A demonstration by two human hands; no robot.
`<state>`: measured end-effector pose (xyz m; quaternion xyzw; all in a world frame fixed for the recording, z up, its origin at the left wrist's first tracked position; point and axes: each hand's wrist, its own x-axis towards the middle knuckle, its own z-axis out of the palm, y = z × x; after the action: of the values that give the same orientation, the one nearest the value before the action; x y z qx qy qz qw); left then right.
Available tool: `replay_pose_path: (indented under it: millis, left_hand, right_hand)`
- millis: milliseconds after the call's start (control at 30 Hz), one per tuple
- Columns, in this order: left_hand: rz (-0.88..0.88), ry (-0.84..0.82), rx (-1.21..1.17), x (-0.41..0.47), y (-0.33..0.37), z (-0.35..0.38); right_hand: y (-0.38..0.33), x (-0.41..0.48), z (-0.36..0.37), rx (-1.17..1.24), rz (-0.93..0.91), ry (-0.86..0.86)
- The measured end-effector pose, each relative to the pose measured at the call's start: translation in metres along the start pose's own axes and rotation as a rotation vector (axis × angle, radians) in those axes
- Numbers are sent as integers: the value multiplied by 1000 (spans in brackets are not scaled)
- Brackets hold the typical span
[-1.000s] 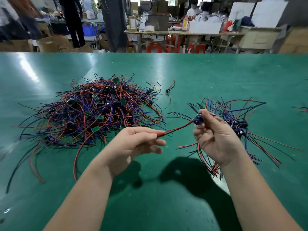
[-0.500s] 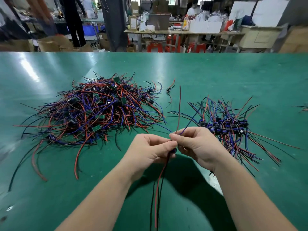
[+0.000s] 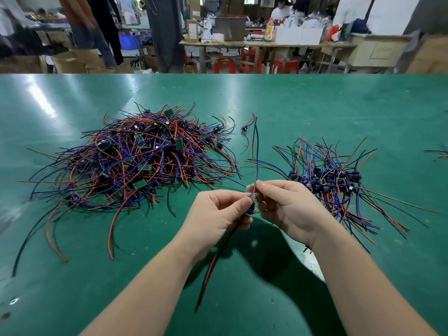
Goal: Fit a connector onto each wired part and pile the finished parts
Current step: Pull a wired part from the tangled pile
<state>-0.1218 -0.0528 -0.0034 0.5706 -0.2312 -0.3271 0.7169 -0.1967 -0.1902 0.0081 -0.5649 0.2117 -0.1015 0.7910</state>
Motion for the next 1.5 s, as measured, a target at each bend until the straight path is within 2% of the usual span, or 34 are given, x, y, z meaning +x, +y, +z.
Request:
replay_pose_path:
  millis: [167, 300, 400, 567, 700, 800, 900, 1000, 1100, 1167, 1300, 1500]
  left_hand:
    - [2, -26, 42, -1, 0, 0]
    - [-8, 25, 70, 0, 0, -2]
    - [-4, -16, 111, 0, 1, -7]
    - [-110, -112, 198, 0, 0, -7]
    - [-170, -184, 312, -4, -3, -6]
    - [-178, -177, 344, -5, -5, -4]
    - [-153, -170, 362, -7, -7, -1]
    - [-106, -112, 287, -5, -10, 2]
    - [-89, -86, 308, -3, -10, 0]
    - [-99, -108, 349, -3, -11, -2]
    - [-92, -102, 378, -2, -16, -3]
    - [-40, -216, 554, -1, -21, -4]
  right_hand:
    - [1, -1, 1, 20, 26, 52]
    - [1, -1, 1, -37, -13, -18]
    - [2, -1, 4, -49, -10, -68]
    - [1, -1, 0, -113, -11, 27]
    - [-13, 3, -22, 43, -53, 206]
    - [-15, 4, -31, 72, -68, 255]
    - [-11, 4, -29, 42, -33, 177]
    - [-9, 0, -27, -50, 60, -10]
    - [-4, -3, -23, -187, 112, -174]
    - [-2, -3, -19, -261, 87, -194]
    - [2, -1, -13, -356, 10, -94]
    - [-22, 2, -39, 40, -99, 350]
